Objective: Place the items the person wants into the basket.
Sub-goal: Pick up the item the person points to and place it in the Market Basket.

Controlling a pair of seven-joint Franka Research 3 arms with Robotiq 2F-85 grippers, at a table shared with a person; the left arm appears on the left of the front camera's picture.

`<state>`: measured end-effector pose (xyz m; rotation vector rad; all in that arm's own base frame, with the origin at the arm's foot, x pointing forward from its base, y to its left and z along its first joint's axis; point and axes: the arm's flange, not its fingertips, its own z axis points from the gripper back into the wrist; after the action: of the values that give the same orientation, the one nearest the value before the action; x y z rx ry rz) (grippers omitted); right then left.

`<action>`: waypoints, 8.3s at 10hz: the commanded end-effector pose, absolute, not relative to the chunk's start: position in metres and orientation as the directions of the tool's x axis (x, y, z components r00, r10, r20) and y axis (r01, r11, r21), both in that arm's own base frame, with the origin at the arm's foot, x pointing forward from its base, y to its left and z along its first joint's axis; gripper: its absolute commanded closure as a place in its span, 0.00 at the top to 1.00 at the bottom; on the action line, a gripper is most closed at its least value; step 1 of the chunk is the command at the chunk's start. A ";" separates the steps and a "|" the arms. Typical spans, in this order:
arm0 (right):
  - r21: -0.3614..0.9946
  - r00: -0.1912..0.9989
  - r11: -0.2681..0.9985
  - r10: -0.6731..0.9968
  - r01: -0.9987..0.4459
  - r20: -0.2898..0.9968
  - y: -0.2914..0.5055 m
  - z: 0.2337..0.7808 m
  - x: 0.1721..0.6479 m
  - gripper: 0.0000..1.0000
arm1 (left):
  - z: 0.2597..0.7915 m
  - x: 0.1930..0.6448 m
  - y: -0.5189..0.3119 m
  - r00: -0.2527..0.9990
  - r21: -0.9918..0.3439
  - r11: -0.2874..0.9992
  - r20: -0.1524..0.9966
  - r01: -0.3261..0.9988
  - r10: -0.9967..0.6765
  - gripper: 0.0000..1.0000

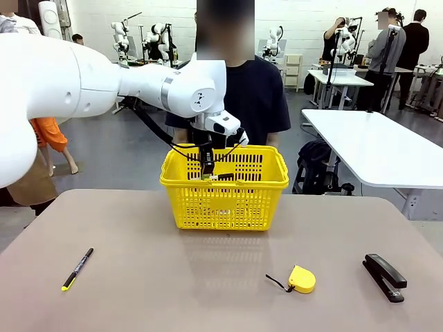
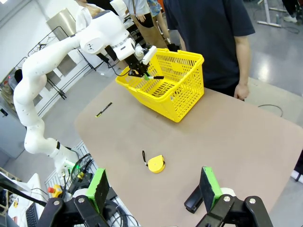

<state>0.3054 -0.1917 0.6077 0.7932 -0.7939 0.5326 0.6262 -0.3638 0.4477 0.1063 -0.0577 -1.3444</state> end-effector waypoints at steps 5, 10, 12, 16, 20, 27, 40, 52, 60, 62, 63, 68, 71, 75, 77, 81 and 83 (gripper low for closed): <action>0.416 0.577 0.584 0.114 -0.697 0.808 -0.191 0.609 0.307 1.00 | 0.453 0.641 -0.373 0.190 0.080 0.186 -0.052 0.979 -0.980 0.81; 0.416 0.577 0.584 0.114 -0.697 0.808 -0.191 0.609 0.307 1.00 | 0.456 0.641 -0.374 0.188 0.078 0.184 -0.047 0.980 -0.981 1.00; 0.416 0.577 0.584 0.114 -0.697 0.808 -0.191 0.609 0.307 1.00 | 0.456 0.639 -0.375 0.189 0.075 0.186 -0.043 0.980 -0.981 1.00; 0.416 0.577 0.584 0.114 -0.697 0.808 -0.191 0.609 0.307 1.00 | 0.465 0.631 -0.367 0.213 0.048 0.210 -0.067 0.976 -0.975 1.00; 0.416 0.577 0.584 0.114 -0.697 0.808 -0.191 0.609 0.307 1.00 | 0.550 0.524 -0.312 0.322 0.183 0.312 -0.025 0.932 -0.947 1.00; 0.416 0.577 0.584 0.114 -0.697 0.808 -0.191 0.609 0.307 1.00 | 0.548 0.438 -0.210 0.457 0.185 0.486 0.178 0.854 -0.871 1.00; 0.416 0.577 0.584 0.114 -0.697 0.808 -0.191 0.609 0.307 1.00 | 0.605 0.386 -0.103 0.220 0.042 0.295 0.568 0.955 -0.793 1.00; 0.416 0.577 0.584 0.114 -0.697 0.808 -0.191 0.609 0.307 1.00 | 0.589 0.346 0.134 0.214 -0.031 0.291 0.754 0.956 -0.621 1.00; 0.416 0.577 0.584 0.114 -0.697 0.808 -0.191 0.609 0.307 1.00 | 0.586 0.351 0.135 0.218 -0.036 0.297 0.762 0.954 -0.609 1.00; 0.416 0.577 0.584 0.114 -0.697 0.808 -0.191 0.609 0.307 1.00 | 0.586 0.351 0.135 0.218 -0.036 0.297 0.762 0.954 -0.609 1.00; 0.416 0.577 0.584 0.114 -0.697 0.808 -0.191 0.609 0.307 1.00 | 0.586 0.351 0.135 0.218 -0.036 0.297 0.762 0.954 -0.609 1.00; 0.416 0.577 0.584 0.114 -0.697 0.808 -0.191 0.609 0.307 1.00 | 0.586 0.351 0.135 0.218 -0.036 0.297 0.762 0.954 -0.609 1.00; 0.416 0.577 0.584 0.114 -0.697 0.808 -0.191 0.609 0.307 1.00 | 0.586 0.351 0.135 0.218 -0.036 0.297 0.762 0.954 -0.609 1.00; 0.416 0.577 0.584 0.114 -0.697 0.808 -0.191 0.609 0.307 1.00 | 0.586 0.351 0.135 0.218 -0.036 0.297 0.762 0.954 -0.609 1.00; 0.416 0.577 0.584 0.114 -0.697 0.808 -0.191 0.609 0.307 1.00 | 0.592 0.339 0.118 0.360 -0.082 0.407 0.645 0.910 -0.674 1.00; 0.416 0.577 0.584 0.114 -0.697 0.808 -0.191 0.609 0.307 1.00 | 0.609 0.346 -0.034 0.811 -0.167 0.798 0.219 0.579 -0.543 1.00; 0.416 0.577 0.584 0.114 -0.697 0.808 -0.191 0.609 0.307 1.00 | 0.589 0.363 -0.082 0.877 -0.155 0.864 0.091 0.480 -0.471 1.00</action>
<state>0.3063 -0.1916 0.6075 0.7922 -0.7919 0.5341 0.3472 -0.0788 0.5879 -0.1132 -0.1733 -0.5806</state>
